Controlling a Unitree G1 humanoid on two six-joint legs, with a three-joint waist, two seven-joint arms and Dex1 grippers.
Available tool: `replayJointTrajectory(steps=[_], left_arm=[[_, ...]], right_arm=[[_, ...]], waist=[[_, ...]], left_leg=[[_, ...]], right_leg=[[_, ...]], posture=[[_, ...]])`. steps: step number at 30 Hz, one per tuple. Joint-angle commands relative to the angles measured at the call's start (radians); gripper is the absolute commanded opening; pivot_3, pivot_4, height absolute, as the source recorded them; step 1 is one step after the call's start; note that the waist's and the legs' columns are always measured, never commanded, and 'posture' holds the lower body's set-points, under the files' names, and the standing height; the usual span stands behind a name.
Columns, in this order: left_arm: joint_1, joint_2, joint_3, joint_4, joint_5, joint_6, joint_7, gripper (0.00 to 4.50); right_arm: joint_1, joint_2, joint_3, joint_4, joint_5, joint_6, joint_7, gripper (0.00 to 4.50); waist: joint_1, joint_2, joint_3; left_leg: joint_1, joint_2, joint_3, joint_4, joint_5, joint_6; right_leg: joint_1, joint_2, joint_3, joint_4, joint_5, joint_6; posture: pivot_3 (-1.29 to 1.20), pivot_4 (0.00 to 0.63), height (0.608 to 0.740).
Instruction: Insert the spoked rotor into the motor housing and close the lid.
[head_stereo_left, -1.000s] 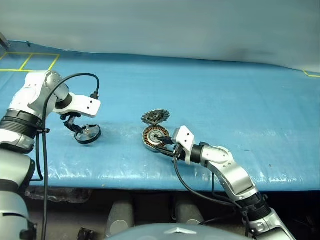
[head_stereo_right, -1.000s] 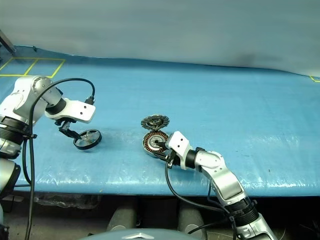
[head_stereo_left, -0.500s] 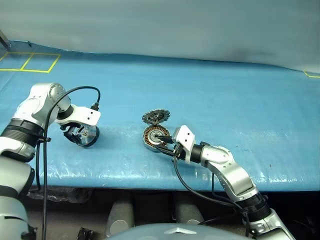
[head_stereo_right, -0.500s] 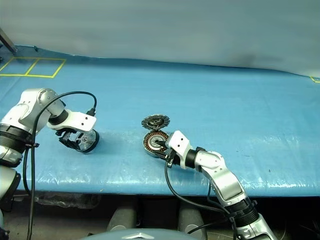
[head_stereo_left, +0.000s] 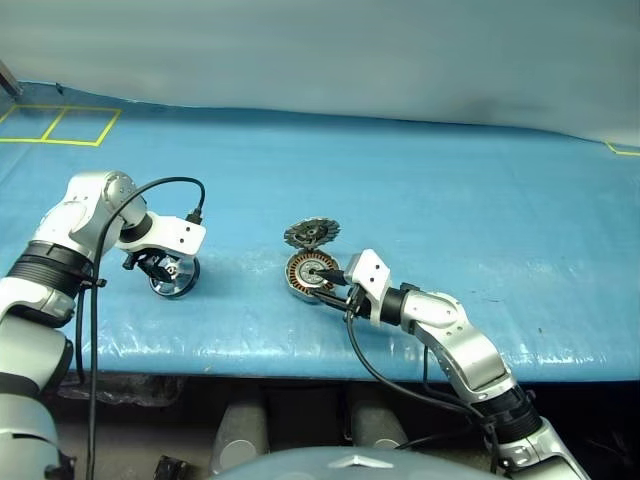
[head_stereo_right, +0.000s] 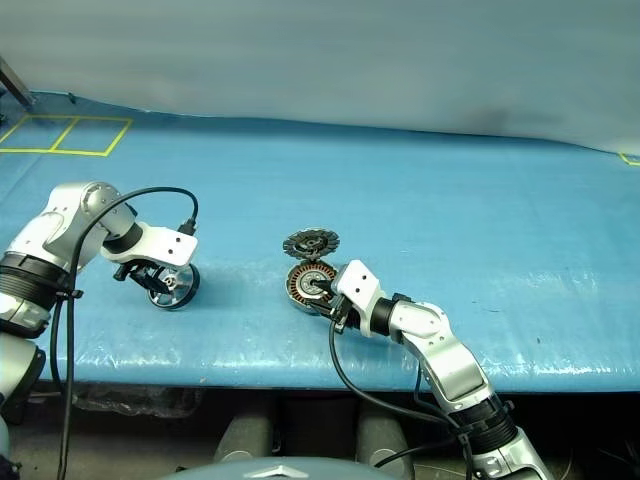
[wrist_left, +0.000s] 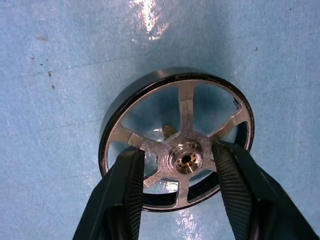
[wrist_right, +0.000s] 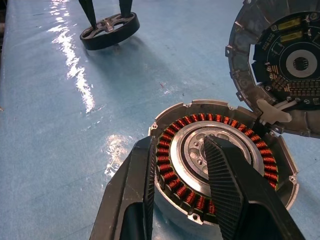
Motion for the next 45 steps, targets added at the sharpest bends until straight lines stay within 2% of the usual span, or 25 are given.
replayJointTrajectory(steps=[1, 4, 5, 14, 23, 32, 37, 45], left_arm=[[0.003, 0.011, 0.019, -0.008, 0.005, -0.013, -0.003, 2.26], [0.011, 0.010, 0.023, 0.002, 0.002, -0.028, 0.010, 1.70], [0.014, 0.010, 0.024, 0.004, 0.001, -0.027, 0.012, 1.65], [0.030, 0.001, 0.052, 0.049, -0.014, -0.064, 0.064, 1.65], [0.086, -0.009, 0.176, -0.017, -0.200, -0.023, 0.005, 1.65], [0.205, -0.040, 0.319, -0.210, -0.493, 0.189, -0.039, 1.65], [0.231, -0.097, 0.374, -0.283, -0.626, 0.319, -0.019, 1.65], [0.231, -0.213, 0.375, -0.264, -0.663, 0.283, 0.049, 1.65]], right_arm=[[-0.014, 0.006, -0.024, -0.031, 0.005, -0.020, -0.008, 1.61], [-0.013, 0.008, -0.027, -0.030, 0.004, -0.020, -0.011, 1.61], [-0.012, 0.008, -0.028, -0.031, 0.005, -0.019, -0.012, 1.61], [-0.007, 0.006, -0.041, -0.033, 0.008, -0.018, -0.024, 1.61], [0.010, -0.002, -0.078, -0.028, 0.015, -0.023, -0.028, 1.61], [0.050, -0.017, -0.131, -0.033, 0.019, -0.029, -0.043, 1.61], [0.079, -0.025, -0.154, -0.037, 0.018, -0.031, -0.048, 1.61], [0.114, -0.017, -0.157, -0.051, 0.014, -0.039, -0.066, 1.61]], waist=[[0.000, 0.000, 0.000], [0.000, 0.000, 0.000], [0.000, 0.000, 0.000], [0.000, 0.000, 0.000], [0.000, 0.000, 0.000], [0.000, 0.000, 0.000], [0.001, 0.000, 0.000], [-0.002, 0.000, 0.000]], left_leg=[[0.000, 0.000, 0.000, 0.000, 0.000, 0.000], [0.000, 0.000, 0.000, 0.001, 0.000, 0.000], [0.000, 0.000, 0.000, 0.001, 0.000, 0.000], [0.002, 0.000, 0.000, 0.005, 0.001, 0.001], [0.001, 0.000, 0.000, 0.007, 0.002, 0.002], [0.001, 0.000, -0.001, 0.006, 0.002, 0.002], [0.001, 0.000, -0.001, 0.006, 0.002, 0.002], [0.001, -0.001, -0.001, 0.007, 0.002, 0.002]], right_leg=[[0.000, 0.000, 0.000, 0.000, 0.000, 0.000], [0.000, 0.000, 0.000, 0.001, 0.000, 0.000], [0.000, 0.000, 0.000, 0.001, 0.000, 0.000], [0.000, 0.000, 0.001, 0.010, -0.001, -0.001], [0.000, 0.000, 0.002, 0.010, -0.001, -0.001], [-0.001, 0.000, 0.002, 0.010, -0.001, -0.001], [-0.001, 0.000, 0.002, 0.010, -0.001, -0.001], [0.000, 0.001, 0.002, 0.010, -0.001, -0.001]], posture=[[0.00, 0.150, 0.740], [0.00, 0.150, 0.740], [0.00, 0.150, 0.740], [0.00, 0.150, 0.740], [0.00, 0.150, 0.740], [0.00, 0.150, 0.740], [0.00, 0.150, 0.740], [0.00, 0.150, 0.740]])
